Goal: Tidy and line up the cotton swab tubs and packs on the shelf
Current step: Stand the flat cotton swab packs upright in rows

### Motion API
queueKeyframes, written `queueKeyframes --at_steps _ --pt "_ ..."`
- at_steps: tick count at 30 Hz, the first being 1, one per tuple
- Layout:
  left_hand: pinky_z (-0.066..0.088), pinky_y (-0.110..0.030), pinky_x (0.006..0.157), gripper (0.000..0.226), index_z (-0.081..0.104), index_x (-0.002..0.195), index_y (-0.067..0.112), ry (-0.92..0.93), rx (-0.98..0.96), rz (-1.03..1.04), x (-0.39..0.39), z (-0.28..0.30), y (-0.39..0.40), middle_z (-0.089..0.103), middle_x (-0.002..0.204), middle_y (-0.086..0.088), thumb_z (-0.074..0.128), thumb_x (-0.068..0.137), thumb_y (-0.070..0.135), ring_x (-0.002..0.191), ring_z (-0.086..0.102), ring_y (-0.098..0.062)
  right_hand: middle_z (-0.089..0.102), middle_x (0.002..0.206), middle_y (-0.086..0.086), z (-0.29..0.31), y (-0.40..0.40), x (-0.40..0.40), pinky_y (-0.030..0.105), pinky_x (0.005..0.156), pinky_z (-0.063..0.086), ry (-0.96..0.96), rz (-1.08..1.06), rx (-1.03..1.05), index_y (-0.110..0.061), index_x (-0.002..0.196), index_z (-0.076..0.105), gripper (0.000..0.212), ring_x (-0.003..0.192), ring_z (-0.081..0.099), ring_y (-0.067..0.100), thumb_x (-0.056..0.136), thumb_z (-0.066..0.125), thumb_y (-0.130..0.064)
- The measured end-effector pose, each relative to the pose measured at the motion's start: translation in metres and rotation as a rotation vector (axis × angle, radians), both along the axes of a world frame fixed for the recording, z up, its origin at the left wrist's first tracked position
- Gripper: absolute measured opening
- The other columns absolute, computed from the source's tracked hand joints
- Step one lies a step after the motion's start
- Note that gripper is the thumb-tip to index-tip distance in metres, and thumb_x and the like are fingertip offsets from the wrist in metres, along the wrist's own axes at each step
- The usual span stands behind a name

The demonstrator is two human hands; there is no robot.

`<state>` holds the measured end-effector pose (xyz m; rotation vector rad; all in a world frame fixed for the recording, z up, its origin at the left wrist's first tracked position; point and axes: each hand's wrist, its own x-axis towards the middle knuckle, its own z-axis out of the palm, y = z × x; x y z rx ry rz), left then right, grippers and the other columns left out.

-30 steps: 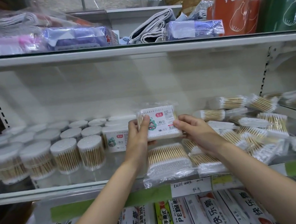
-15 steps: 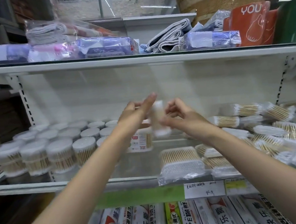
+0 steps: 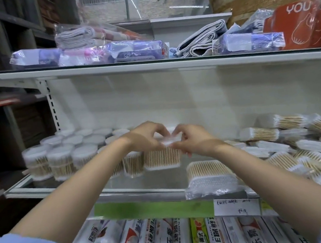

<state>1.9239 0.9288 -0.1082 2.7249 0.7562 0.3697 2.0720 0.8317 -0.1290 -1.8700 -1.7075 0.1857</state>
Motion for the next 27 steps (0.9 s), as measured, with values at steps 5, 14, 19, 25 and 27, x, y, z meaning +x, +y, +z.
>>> queueKeyframes --at_steps 5,14,19,25,27 --pt "0.037 -0.033 0.098 0.043 0.06 0.111 0.028 0.092 0.218 0.006 -0.001 -0.01 0.009 0.054 0.116 0.0 0.053 0.076 0.004 0.114 0.043 -0.017 0.062 0.064 -0.003 -0.008 -0.002 -0.002 0.023 0.06 0.045 -0.069 0.023 -0.086 -0.015 0.119 0.053 0.03 0.052 0.056 0.004 0.091 0.06 -0.023" --pt "0.041 -0.031 0.086 0.023 0.055 0.101 0.014 -0.207 0.277 -0.059 0.01 -0.018 -0.009 0.05 0.099 0.002 0.056 0.079 0.008 0.095 0.048 -0.017 0.068 0.074 0.005 -0.004 -0.009 0.0 0.032 0.073 0.051 -0.06 0.029 -0.092 -0.017 0.12 0.047 0.035 0.059 0.058 0.014 0.089 0.06 -0.028" --pt "0.04 -0.023 0.076 0.008 0.051 0.088 0.023 -0.27 0.121 -0.176 0.025 -0.015 -0.052 0.051 0.094 0.004 0.059 0.086 0.023 0.085 0.051 -0.011 0.061 0.063 0.0 0.01 -0.027 0.027 0.011 0.049 0.042 0.097 -0.053 0.001 -0.016 0.118 0.052 0.03 0.051 0.053 0.009 0.088 0.056 -0.011" --pt "0.043 -0.018 0.086 0.066 0.039 0.135 0.023 0.234 -0.039 -0.349 0.049 -0.029 -0.08 0.05 0.131 0.005 0.061 0.082 0.054 0.107 0.052 -0.01 0.062 0.058 -0.001 0.003 -0.048 0.058 0.011 0.049 0.041 0.157 -0.117 0.019 -0.013 0.109 0.059 0.02 0.042 0.05 0.004 0.091 0.053 -0.008" --pt "0.047 -0.022 0.088 0.066 0.036 0.133 0.023 0.231 -0.087 -0.321 0.055 -0.035 -0.078 0.051 0.129 0.003 0.066 0.08 0.049 0.105 0.053 -0.01 0.063 0.06 0.001 0.0 -0.056 0.066 0.017 0.056 0.044 0.191 -0.104 0.031 -0.011 0.106 0.06 0.016 0.05 0.053 0.012 0.092 0.052 -0.01"
